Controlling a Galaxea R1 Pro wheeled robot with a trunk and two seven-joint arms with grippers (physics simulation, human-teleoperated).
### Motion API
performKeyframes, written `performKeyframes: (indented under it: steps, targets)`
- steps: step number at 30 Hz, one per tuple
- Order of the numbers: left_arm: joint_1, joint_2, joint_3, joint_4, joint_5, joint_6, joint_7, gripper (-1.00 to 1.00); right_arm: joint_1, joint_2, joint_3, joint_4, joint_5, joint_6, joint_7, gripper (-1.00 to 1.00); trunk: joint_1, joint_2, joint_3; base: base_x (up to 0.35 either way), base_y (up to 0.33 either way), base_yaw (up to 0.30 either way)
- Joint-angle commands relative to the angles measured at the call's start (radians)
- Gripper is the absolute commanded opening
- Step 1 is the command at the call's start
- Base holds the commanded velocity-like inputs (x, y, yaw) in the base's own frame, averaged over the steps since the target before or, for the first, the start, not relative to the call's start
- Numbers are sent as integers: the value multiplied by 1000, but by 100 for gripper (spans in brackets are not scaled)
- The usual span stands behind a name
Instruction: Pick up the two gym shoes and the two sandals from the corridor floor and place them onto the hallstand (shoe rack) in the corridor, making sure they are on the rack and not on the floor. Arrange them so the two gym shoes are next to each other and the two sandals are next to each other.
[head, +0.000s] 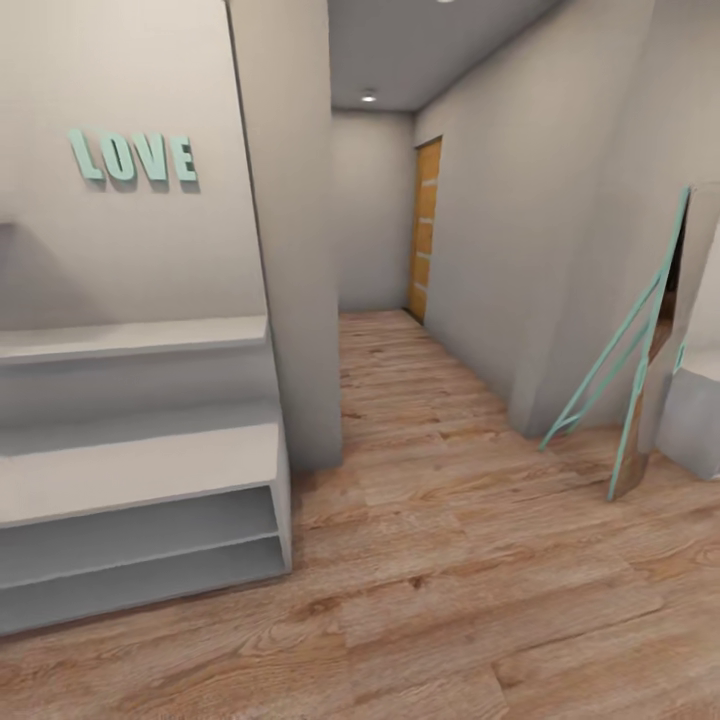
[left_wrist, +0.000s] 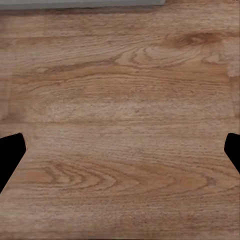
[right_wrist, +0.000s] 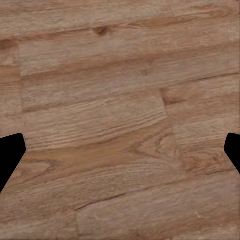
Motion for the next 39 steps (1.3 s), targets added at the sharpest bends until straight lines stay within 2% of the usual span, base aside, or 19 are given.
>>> performKeyframes:
  steps: [1, 13, 39]
  targets:
    - [-1, 0, 2, 1, 0, -3, -1, 100, 0, 0, 0, 0, 0, -3, -1, 100, 0, 0, -1, 0, 0, 274]
    - [-1, 9, 2, 2, 3, -5, -5, 100, 0, 0, 0, 1, 0, -3, -1, 100, 0, 0, -1, 0, 0, 275]
    - [-1, 9, 2, 2, -9, -5, -2, 100, 0, 0, 0, 1, 0, -3, -1, 100, 0, 0, -1, 0, 0, 275]
